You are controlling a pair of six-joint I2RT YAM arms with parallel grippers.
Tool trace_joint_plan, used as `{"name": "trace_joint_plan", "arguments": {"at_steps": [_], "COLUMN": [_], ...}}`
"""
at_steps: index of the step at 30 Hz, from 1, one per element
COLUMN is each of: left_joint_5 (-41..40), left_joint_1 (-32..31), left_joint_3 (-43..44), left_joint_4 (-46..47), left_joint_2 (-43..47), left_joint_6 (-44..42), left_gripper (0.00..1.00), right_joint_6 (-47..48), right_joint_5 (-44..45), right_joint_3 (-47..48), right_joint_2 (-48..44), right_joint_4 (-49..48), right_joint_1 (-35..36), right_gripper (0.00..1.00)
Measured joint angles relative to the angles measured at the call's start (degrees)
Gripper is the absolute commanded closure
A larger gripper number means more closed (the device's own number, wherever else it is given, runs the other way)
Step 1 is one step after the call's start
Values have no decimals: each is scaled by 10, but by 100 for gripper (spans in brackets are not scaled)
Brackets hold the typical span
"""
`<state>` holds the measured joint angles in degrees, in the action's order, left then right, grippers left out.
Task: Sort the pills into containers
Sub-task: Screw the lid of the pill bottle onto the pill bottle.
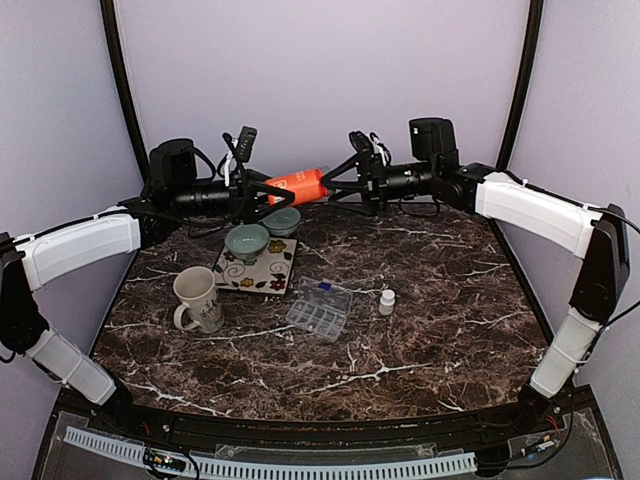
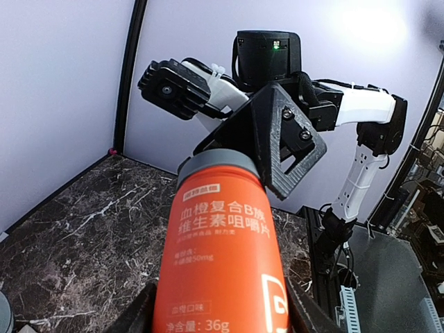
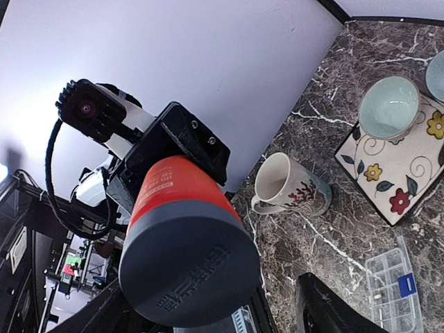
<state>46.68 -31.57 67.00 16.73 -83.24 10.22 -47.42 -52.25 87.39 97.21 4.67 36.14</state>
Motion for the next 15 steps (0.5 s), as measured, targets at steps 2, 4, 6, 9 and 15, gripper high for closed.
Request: {"name": "trace_joint_plan", "arguments": {"at_steps": [2,4,6,9,15], "left_joint_5": [6,12,19,27,38], "left_joint_1": [5,7,10,12,26], "left_joint_3": [0,0,1,2,3], "left_joint_4": [0,0,0,0,5], "left_joint_2": [-3,-7,-14,-26,-37], "left_joint_6": [6,11,16,24,47], "left_gripper": [96,96,96,96,97], "right_joint_6": [16,30,44,68,120], "right_joint_5": [6,10,14,18,24], "right_joint_3": [2,3,5,9,10], "right_joint_2": [-2,-4,-5,-6,-25], "right_joint_4": [20,35,53,75,126], "right_joint_1": [-2,-3,-4,-4,-4], "right_gripper": [21,21,21,20,20]}}
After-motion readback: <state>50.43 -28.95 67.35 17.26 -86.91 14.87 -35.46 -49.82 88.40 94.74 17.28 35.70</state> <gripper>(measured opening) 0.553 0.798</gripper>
